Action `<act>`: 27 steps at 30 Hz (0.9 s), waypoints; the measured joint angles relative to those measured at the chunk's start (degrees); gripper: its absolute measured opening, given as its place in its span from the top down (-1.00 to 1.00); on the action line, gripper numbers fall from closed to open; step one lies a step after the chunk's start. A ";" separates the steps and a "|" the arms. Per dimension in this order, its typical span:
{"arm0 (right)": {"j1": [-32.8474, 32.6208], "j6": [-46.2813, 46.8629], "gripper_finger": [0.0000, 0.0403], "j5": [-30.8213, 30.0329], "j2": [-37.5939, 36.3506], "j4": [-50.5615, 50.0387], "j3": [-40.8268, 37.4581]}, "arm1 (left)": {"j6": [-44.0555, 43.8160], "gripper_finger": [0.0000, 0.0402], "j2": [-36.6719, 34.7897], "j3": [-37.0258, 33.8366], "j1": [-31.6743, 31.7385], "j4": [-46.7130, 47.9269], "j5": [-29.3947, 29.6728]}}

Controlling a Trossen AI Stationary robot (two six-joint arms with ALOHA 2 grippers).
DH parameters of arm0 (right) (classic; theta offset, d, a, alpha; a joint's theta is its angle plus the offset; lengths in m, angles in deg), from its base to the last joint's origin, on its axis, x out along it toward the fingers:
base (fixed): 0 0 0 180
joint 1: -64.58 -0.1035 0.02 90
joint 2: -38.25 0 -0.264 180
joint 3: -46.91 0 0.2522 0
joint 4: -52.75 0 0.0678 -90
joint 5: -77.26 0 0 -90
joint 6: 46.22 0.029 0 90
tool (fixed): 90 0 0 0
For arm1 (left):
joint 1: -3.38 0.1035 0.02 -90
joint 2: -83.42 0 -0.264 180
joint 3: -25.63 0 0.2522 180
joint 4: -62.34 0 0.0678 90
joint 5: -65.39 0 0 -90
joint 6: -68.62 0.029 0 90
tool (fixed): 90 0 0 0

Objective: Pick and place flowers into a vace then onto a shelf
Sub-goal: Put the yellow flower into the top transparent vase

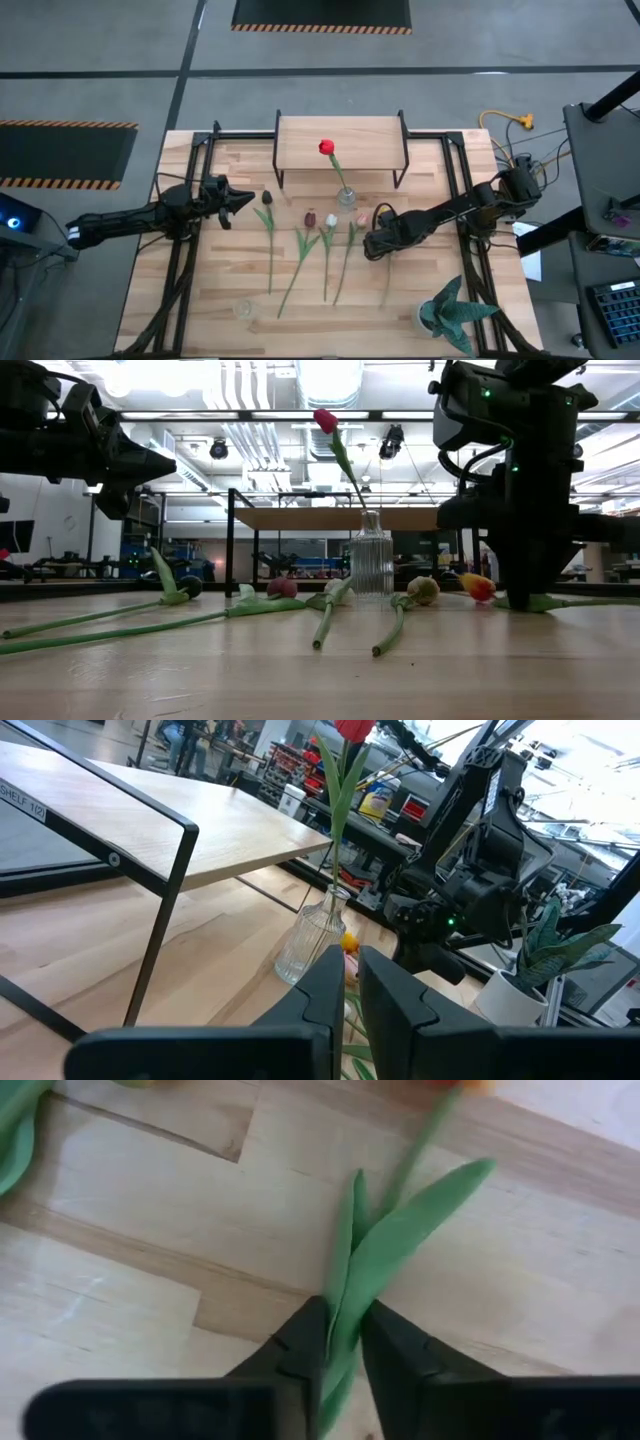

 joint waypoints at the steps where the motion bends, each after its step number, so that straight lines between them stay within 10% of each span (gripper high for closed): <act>1: 0.00 0.00 0.82 0.22 -0.23 0.11 -0.04 | 0.00 0.92 0.00 0.00 0.00 0.00 0.00; 13: -0.50 -2.92 0.94 -13.21 -14.95 0.84 -0.07 | 0.00 0.92 0.00 0.00 0.00 0.00 0.00; 27: -0.40 -40.55 0.94 -31.75 -27.61 25.05 0.00 | 0.00 0.92 0.00 0.00 0.00 -0.02 0.00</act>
